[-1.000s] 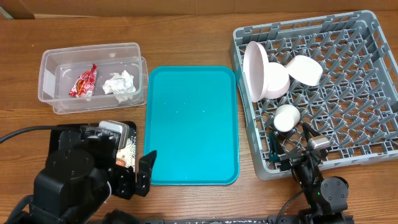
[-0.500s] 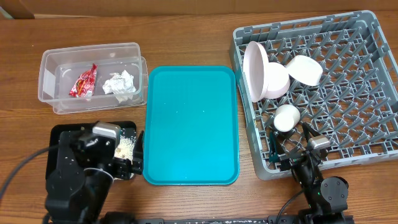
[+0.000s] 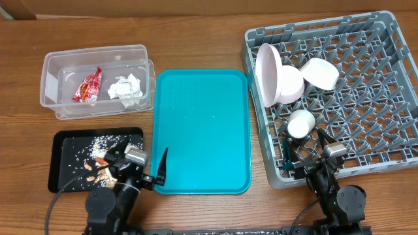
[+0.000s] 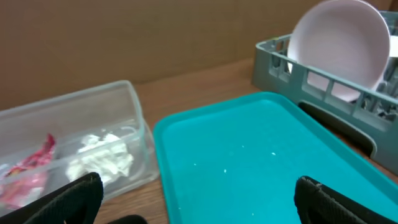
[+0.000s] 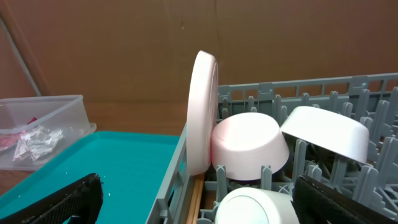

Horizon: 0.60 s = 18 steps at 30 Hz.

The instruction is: Sort waste into correct bins and load items into the dishwasher

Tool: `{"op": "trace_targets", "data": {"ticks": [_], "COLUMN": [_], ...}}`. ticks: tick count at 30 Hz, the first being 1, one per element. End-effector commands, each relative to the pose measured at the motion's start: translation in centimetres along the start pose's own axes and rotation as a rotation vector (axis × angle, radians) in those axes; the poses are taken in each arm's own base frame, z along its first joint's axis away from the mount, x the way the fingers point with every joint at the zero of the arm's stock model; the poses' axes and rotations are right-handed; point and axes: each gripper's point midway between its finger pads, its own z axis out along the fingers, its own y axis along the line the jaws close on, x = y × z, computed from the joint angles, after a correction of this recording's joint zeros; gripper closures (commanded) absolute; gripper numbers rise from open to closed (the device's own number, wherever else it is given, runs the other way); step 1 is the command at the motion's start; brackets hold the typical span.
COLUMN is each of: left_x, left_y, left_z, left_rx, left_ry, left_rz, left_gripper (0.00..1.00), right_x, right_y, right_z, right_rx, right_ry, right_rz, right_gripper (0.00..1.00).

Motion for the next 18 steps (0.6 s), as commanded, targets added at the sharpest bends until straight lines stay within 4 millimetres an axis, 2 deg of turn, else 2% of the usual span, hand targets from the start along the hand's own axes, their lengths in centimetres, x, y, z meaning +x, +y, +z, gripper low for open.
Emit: {"op": "trace_targets", "data": {"ticks": [1, 3, 18], "left_x": [2.1, 3.1, 2.7], "left_y": [-1.2, -1.3, -1.3], "left_z": [0.5, 1.1, 1.1], "left_rx": [0.059, 0.070, 0.068], "left_ry": [-0.025, -0.021, -0.039], "left_rz": [0.021, 0.014, 0.007], "left_gripper": [0.00, 0.00, 0.00], "right_x": [0.1, 0.1, 0.1], "right_y": [-0.1, -0.1, -0.1], "right_z": [0.0, 0.0, 0.0], "right_rx": [0.004, 0.004, 0.004], "right_ry": [-0.005, -0.005, -0.005], "right_rz": [0.004, 0.004, 0.004], "right_gripper": [0.00, 0.00, 0.00]}}
